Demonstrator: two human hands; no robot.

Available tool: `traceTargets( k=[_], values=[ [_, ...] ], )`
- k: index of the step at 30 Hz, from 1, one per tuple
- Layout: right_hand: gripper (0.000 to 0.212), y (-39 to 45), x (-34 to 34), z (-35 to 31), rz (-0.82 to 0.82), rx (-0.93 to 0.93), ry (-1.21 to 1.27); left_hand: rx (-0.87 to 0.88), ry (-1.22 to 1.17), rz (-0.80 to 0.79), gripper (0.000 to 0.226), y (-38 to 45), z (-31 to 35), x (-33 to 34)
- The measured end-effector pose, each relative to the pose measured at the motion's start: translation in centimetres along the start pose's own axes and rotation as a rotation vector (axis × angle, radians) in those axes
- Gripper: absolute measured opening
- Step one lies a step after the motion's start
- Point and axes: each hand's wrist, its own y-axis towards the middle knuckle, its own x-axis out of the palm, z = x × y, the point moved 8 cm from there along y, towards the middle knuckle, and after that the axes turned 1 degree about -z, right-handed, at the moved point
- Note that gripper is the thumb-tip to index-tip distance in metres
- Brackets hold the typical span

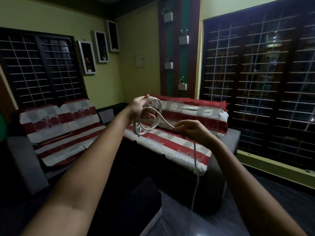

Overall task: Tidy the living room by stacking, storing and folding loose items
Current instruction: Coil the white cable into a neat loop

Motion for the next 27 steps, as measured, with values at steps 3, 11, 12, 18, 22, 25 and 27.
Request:
traceTargets(
  k=[3,11,12,18,22,25,27],
  values=[
    [0.012,0.5,0.4,-1.6,-0.107,0.016,-0.109,-0.013,-0.003,0.027,0.031,-0.6,-0.4,-0.1],
    [0.012,1.0,-0.5,-3.0,-0.195,0.038,-0.308,-0.079,-0.013,-0.003,0.033,-1.2,-2.1,-0.1],
    [0.012,1.2,0.0,-3.3,-0.198,0.024,-0.343,-0.077,-0.019,-0.007,0.033,-1.3,-2.1,0.4],
    [0.011,3.3,0.1,-6.9,0.102,-0.150,-0.409,-0.089,-0.012,-0.070,0.031,-1.8,-3.2,3.8],
    [0.010,3.7,-1.6,-7.4,0.253,-0.163,-0.374,-0.133,-0.131,-0.209,0.039,-1.9,-4.2,5.3],
    [0.016,3.2,-2.6,-7.2,0.369,-0.164,-0.341,-0.124,-0.230,-0.376,0.051,-2.5,-3.8,6.7],
    [0.020,2.8,-3.4,-6.8,0.429,-0.130,-0.349,-0.114,-0.183,-0.423,0.049,-3.0,-3.5,7.0]
  ],
)
